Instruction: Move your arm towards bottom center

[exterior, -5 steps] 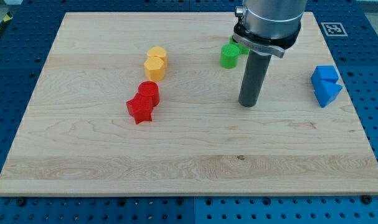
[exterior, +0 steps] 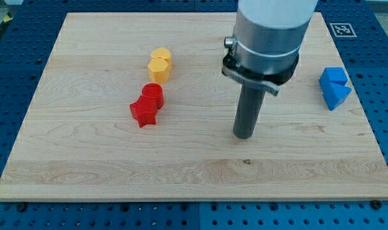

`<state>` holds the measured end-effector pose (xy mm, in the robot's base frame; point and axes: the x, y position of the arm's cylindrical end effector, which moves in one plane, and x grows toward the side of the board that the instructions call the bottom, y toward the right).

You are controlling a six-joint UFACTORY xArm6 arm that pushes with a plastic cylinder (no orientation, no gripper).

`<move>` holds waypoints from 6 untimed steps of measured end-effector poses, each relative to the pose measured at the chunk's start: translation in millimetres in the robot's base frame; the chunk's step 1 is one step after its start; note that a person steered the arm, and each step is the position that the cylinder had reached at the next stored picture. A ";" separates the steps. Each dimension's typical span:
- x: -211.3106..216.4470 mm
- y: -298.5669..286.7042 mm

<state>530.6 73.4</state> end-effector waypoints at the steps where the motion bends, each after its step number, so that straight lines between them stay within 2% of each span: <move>1: 28.9 -0.7; 3: 30.7 -0.7; 4: 61.6 -15.6; 5: 63.7 -63.9; 6: 32.8 -119.8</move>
